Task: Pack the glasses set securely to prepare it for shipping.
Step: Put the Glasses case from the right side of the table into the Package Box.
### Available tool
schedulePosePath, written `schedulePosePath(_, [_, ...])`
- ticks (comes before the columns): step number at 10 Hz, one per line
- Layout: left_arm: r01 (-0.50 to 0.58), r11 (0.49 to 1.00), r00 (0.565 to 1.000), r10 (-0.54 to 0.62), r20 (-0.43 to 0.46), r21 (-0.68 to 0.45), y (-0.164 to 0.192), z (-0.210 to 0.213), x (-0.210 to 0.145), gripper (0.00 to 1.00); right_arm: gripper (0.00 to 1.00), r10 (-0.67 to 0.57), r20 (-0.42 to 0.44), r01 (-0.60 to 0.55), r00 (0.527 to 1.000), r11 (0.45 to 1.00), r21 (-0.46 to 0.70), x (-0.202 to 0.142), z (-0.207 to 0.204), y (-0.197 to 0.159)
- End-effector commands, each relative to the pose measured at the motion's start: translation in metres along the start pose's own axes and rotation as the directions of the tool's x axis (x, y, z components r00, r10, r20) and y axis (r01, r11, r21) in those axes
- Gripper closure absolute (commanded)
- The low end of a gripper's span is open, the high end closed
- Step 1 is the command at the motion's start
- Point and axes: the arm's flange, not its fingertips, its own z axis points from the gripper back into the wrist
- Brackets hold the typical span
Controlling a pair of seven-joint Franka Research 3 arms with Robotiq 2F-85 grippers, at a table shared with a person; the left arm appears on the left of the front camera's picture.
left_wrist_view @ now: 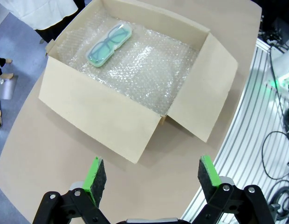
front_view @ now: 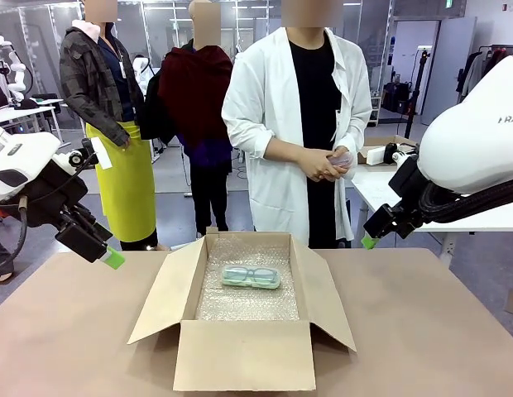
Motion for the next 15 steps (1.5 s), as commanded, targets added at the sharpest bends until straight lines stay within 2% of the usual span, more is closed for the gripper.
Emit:
schedulePosePath(1, [0.003,1.000,1.000,-0.003,0.017,-0.009,0.0005,0.0003,-0.0004,0.00,0.00,0.000,-0.005,0.000,1.000,1.000,0.001,-0.0011,0.0021,0.0009])
schedulePosePath(15, [0.003,1.000,1.000,-0.003,0.017,-0.009,0.0005,0.0003,-0.0004,0.00,0.00,0.000,-0.005,0.000,1.000,1.000,0.001,-0.0011,0.0021,0.0009])
